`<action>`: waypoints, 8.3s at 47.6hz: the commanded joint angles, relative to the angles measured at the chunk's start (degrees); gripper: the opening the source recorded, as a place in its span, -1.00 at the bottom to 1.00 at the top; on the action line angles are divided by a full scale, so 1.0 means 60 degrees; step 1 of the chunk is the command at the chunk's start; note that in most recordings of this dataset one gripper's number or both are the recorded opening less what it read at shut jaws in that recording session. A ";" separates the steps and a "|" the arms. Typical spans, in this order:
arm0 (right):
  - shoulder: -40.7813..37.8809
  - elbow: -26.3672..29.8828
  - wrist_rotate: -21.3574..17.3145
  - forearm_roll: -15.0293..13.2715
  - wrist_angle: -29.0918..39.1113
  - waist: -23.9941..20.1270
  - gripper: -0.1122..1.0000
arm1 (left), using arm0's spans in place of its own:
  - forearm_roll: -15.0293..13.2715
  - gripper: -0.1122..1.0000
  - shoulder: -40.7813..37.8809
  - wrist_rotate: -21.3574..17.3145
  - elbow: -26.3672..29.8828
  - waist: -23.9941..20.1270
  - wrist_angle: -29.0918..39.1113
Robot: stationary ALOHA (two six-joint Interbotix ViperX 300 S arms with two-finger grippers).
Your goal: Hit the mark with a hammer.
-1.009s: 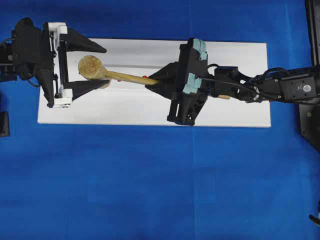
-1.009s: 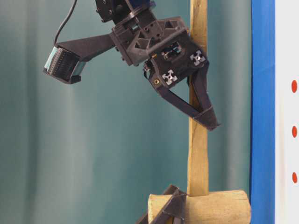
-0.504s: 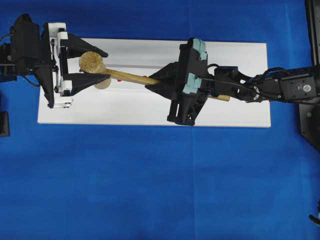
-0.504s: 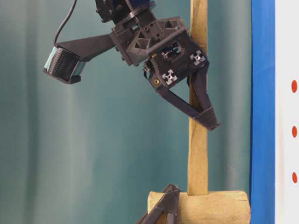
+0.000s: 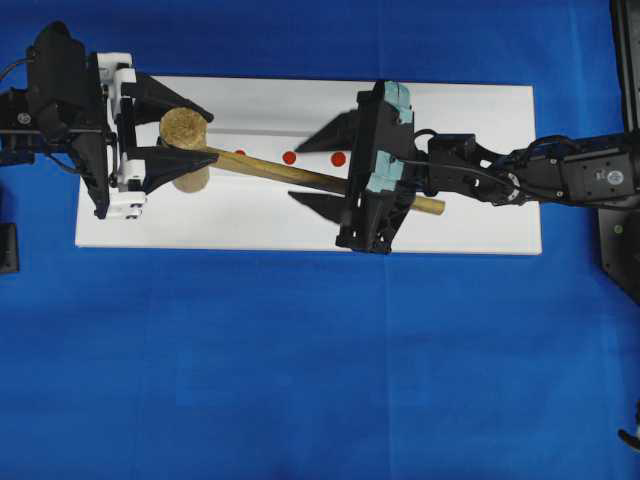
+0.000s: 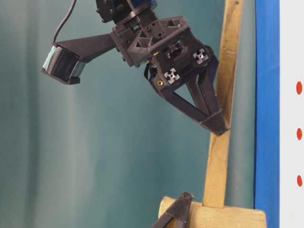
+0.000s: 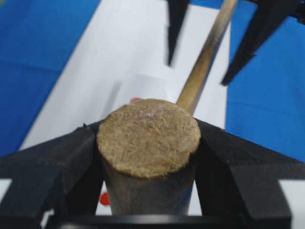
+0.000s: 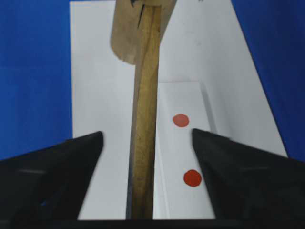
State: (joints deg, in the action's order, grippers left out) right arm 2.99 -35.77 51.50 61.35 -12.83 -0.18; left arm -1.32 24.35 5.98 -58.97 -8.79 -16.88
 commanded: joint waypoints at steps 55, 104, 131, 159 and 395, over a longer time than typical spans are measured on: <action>-0.0747 0.0820 0.3179 -0.0146 -0.0278 0.0059 0.82 | -0.0029 0.02 0.0820 0.7808 0.0146 0.0337 0.1611; -0.0747 0.0776 0.3193 -0.0088 0.0161 0.0190 -0.65 | 0.0044 0.16 0.0981 0.7251 0.0132 0.0396 0.1699; 0.1304 -0.1143 0.3149 0.0615 0.0117 0.0161 -0.65 | 0.0103 0.78 0.3882 0.4424 -0.0967 0.0176 0.2549; 0.1626 -0.1318 0.3149 0.2695 0.0103 -0.0044 -0.65 | 0.0103 0.76 0.4717 -0.2476 -0.1260 -0.0132 0.3677; 0.9009 -0.5698 0.6401 0.6885 -0.1289 -0.1113 0.45 | 0.0029 0.75 0.6416 -0.2549 -0.2051 -0.0337 0.4219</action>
State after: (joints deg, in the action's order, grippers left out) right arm 56.51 -69.43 90.09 102.57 -20.92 -6.86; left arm -1.14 62.05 -9.23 -71.37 -11.25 8.44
